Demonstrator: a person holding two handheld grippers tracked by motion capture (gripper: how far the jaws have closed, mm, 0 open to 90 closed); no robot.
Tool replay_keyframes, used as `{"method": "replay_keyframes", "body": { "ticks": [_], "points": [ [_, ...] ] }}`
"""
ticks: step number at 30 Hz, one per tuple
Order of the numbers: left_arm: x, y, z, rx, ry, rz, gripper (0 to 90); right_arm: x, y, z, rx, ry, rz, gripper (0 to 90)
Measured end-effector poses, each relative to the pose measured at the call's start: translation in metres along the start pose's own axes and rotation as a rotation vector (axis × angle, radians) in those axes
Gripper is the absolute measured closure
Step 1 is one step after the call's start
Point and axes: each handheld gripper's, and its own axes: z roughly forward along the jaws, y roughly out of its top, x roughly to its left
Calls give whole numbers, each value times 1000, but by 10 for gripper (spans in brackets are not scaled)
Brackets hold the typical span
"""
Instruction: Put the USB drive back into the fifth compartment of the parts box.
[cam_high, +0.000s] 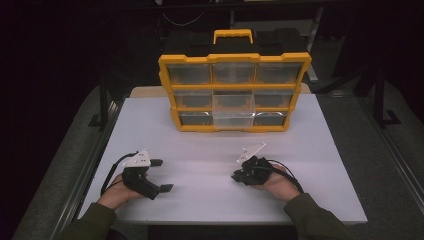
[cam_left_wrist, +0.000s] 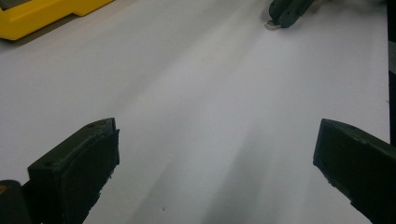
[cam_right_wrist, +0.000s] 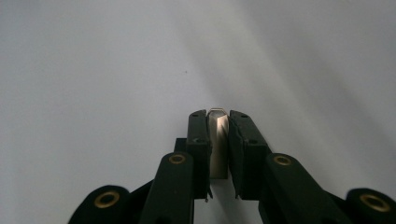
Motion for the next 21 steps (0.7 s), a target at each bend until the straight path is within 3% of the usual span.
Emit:
{"method": "replay_keyframes", "body": {
  "ticks": [6, 7, 13, 21],
  "points": [
    [0, 0, 0, 0, -1, 1, 0, -1, 1, -2, 1, 2, -13, 777],
    [0, 0, 0, 0, -2, 1, 0, -4, 1, -6, -15, 7, 9, 777],
    [0, 0, 0, -1, -2, 1, 0, -8, -1, -12, -23, 5, 29, 777],
    [0, 0, 0, -2, -3, 1, 0, -13, -2, -16, -16, 0, 37, 777]
  ]
}}
